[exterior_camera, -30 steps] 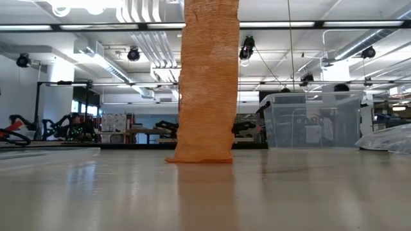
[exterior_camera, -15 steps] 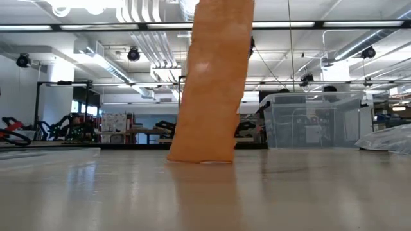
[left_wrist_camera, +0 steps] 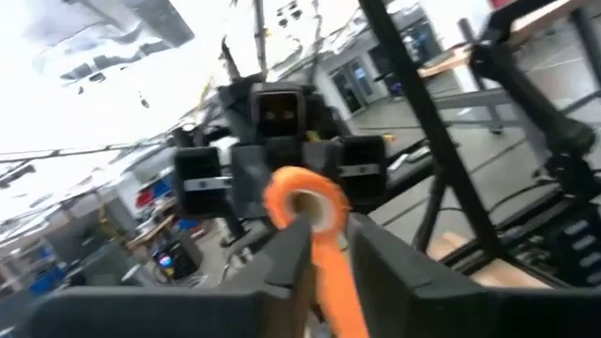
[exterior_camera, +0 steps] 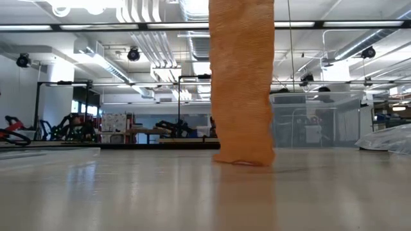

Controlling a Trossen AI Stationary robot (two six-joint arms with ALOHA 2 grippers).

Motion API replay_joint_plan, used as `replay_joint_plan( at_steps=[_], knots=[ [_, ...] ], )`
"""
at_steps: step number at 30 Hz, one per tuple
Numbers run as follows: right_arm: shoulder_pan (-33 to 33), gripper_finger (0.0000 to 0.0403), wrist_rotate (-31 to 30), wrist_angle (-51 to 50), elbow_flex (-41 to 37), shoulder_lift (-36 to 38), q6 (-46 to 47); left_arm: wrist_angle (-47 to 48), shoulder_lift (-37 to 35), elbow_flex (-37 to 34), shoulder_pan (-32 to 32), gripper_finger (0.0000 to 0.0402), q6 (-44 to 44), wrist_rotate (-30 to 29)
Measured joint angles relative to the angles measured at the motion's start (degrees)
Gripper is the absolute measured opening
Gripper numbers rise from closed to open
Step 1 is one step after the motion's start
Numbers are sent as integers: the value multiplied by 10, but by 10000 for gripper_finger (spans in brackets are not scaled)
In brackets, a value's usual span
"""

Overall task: Roll bandage
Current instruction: Roll the orange bandage

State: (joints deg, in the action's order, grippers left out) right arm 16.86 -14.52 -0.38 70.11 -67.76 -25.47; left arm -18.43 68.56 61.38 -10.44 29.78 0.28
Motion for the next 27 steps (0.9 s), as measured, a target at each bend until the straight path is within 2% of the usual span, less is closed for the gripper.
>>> replay_joint_plan(
  at_steps=[2,4,9,15,27],
  knots=[
    [0,97,0,1,0,0,6,-1,1,5,1,20,-5,-4],
    [0,95,0,3,0,-1,8,-3,5,9,0,7,-13,-4],
    [0,92,0,7,0,-6,6,2,19,15,0,21,-22,-4],
    [0,91,0,7,0,-6,5,1,44,29,1,3,-18,-11],
    [0,89,-5,1,0,-7,17,18,49,37,2,11,12,-13]
  ],
)
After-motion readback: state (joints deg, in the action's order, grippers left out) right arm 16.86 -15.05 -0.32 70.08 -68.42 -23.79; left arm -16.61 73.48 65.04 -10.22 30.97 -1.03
